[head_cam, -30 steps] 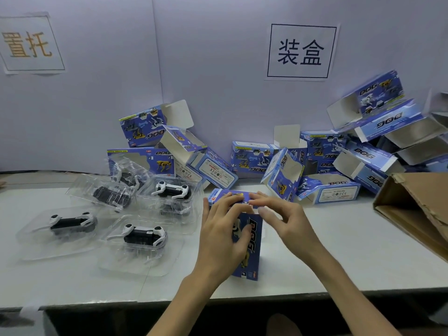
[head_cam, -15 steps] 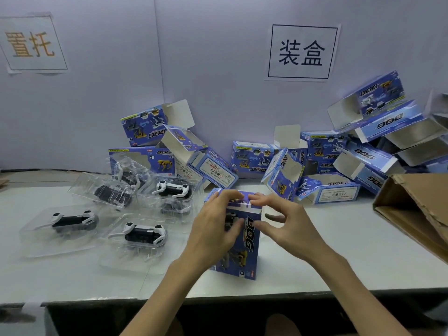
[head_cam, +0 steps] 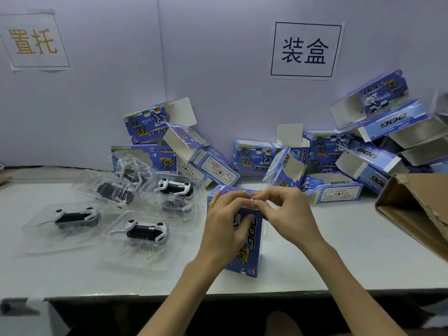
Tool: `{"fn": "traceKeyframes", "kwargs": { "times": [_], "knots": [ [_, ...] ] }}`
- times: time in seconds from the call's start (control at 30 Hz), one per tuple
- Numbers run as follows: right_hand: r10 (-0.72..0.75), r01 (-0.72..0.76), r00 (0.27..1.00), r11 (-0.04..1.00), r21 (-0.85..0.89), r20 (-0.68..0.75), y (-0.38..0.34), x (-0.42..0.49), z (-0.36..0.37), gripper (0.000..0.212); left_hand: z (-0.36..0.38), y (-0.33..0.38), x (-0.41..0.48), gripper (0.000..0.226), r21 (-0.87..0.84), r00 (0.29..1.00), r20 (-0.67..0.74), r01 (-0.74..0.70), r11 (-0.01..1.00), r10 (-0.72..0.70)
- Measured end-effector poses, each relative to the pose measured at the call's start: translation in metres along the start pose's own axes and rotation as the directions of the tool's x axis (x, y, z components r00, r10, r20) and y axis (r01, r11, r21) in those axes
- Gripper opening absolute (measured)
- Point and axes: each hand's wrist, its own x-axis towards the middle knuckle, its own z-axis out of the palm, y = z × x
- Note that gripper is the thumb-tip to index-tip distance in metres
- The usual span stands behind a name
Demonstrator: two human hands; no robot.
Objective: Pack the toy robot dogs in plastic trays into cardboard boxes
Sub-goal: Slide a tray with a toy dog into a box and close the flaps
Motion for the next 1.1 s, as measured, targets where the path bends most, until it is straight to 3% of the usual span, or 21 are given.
{"fn": "traceKeyframes", "kwargs": {
  "times": [0.1, 0.27, 0.4, 0.73, 0.83, 0.9, 0.93, 1.0, 1.1],
  "knots": [
    [-0.049, 0.048, 0.999, 0.999, -0.022, -0.024, 0.001, -0.006, 0.004, 0.007, -0.001, -0.004, 0.001, 0.023, -0.023, 1.000, -0.003, 0.001, 1.000, -0.001],
    [-0.028, 0.022, 0.987, 0.999, 0.041, 0.159, 0.009, -0.017, -0.007, 0.024, -0.010, -0.015, 0.009, 0.028, 0.014, 0.999, 0.035, 0.015, 1.000, -0.016],
    [-0.043, 0.051, 0.990, 0.997, -0.052, 0.138, 0.011, -0.019, -0.006, 0.032, -0.019, -0.024, 0.013, 0.028, 0.038, 0.998, 0.063, -0.002, 0.999, 0.000],
    [-0.054, 0.058, 0.992, 0.998, -0.033, 0.115, 0.009, -0.021, -0.002, 0.026, -0.021, -0.029, 0.007, 0.020, 0.078, 0.996, 0.034, -0.087, 0.993, 0.085],
    [-0.018, 0.019, 0.996, 1.000, -0.014, 0.086, 0.006, -0.015, -0.005, 0.014, -0.017, -0.023, -0.004, 0.018, 0.248, 0.979, -0.045, -0.182, 0.951, 0.199],
    [-0.011, 0.016, 0.997, 0.998, -0.066, 0.074, 0.003, -0.005, -0.007, 0.010, -0.009, -0.017, -0.014, 0.020, 0.316, 0.967, -0.127, -0.172, 0.933, 0.222],
    [-0.011, 0.018, 0.997, 0.996, -0.090, 0.076, 0.001, -0.001, -0.008, 0.008, -0.002, -0.013, -0.019, 0.029, 0.316, 0.971, -0.165, -0.114, 0.942, 0.173],
    [-0.009, 0.020, 0.996, 0.993, -0.115, 0.093, -0.003, 0.006, -0.008, 0.004, 0.014, 0.001, -0.027, 0.067, 0.234, 0.969, -0.237, 0.124, 0.964, -0.067],
    [0.009, 0.019, 0.982, 0.989, -0.148, 0.187, -0.007, 0.016, -0.007, 0.009, 0.033, 0.024, -0.026, 0.116, -0.083, 0.844, -0.270, 0.459, 0.885, -0.463]
  ]
}}
